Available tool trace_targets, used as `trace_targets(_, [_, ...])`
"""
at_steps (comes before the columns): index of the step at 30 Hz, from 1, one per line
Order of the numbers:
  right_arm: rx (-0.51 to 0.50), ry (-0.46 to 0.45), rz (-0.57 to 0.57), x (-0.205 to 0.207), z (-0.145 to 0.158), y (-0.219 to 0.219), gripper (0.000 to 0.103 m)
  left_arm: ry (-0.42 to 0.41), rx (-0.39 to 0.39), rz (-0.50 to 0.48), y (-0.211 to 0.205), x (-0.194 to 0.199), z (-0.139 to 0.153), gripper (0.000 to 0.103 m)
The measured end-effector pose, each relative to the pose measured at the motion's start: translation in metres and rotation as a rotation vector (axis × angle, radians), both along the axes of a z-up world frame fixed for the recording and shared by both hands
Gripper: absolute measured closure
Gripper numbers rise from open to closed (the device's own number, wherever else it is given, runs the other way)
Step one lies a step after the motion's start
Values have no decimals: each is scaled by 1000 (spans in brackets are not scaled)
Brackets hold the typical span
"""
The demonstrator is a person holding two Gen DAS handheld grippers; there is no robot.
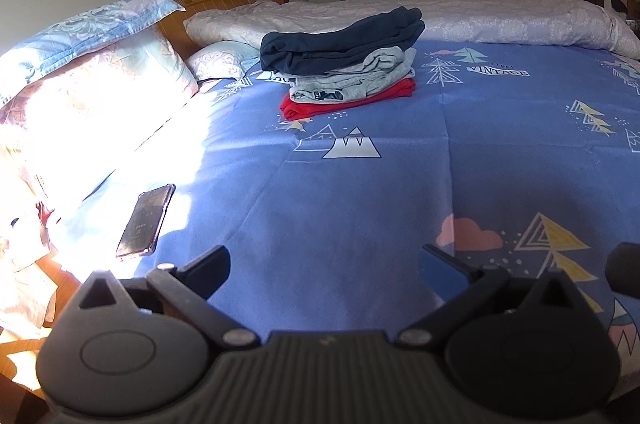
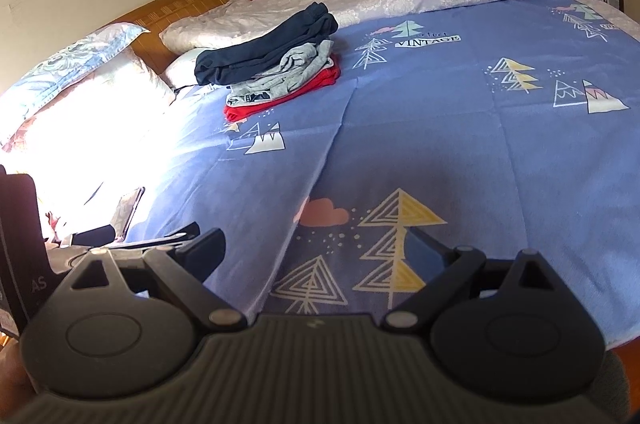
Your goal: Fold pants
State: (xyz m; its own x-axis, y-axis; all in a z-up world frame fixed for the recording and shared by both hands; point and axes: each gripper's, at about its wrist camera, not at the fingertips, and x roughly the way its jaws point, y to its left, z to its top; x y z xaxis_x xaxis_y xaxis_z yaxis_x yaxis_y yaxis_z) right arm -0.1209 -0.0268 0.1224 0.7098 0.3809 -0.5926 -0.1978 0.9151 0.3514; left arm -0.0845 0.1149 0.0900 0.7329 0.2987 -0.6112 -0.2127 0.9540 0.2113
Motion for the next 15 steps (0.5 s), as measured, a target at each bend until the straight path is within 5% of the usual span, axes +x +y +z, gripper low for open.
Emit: trace_targets(15, [1, 17, -8, 2, -4, -4, 6, 17, -26, -8, 2, 2, -1, 0])
